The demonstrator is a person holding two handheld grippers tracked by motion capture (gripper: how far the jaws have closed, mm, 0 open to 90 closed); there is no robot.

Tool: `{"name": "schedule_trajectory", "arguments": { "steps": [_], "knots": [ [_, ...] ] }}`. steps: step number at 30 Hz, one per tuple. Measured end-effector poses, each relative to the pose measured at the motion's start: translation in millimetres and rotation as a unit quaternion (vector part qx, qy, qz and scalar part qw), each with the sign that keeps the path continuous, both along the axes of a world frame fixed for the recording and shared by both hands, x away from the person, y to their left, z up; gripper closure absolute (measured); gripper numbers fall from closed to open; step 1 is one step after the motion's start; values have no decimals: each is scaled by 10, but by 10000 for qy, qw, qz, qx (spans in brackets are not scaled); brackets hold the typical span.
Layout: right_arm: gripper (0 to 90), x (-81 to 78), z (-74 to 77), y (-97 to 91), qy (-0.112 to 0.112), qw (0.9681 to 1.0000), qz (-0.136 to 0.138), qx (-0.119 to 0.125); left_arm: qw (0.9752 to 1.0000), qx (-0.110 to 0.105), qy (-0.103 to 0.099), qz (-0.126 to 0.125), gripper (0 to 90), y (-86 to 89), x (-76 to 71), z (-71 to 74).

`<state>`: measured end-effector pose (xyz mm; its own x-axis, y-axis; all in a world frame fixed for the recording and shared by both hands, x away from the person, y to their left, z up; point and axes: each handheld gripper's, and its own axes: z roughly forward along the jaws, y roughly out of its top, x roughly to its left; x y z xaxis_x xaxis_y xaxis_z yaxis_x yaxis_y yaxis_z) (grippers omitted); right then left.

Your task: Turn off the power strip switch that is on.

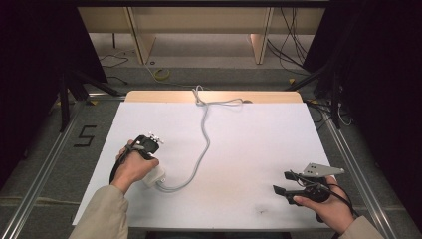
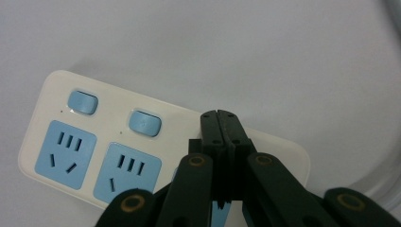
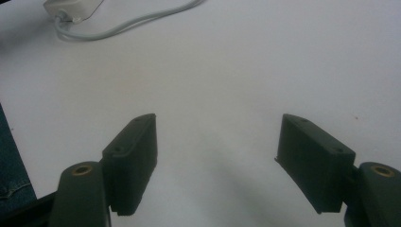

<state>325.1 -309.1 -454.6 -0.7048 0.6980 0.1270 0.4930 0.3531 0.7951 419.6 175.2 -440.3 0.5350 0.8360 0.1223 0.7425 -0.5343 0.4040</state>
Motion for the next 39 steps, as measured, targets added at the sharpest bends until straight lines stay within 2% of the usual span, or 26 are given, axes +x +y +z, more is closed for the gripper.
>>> {"name": "schedule_trajectory", "arguments": {
  "steps": [17,39],
  "knots": [
    [299,-4,0,0,9,10000,4,-1,10000,-56,-29,-14,899,13,-5,-9],
    [300,-3,2,-2,5,10000,9,-4,10000,-20,-54,-9,899,4,-9,-9]
  ]
}}
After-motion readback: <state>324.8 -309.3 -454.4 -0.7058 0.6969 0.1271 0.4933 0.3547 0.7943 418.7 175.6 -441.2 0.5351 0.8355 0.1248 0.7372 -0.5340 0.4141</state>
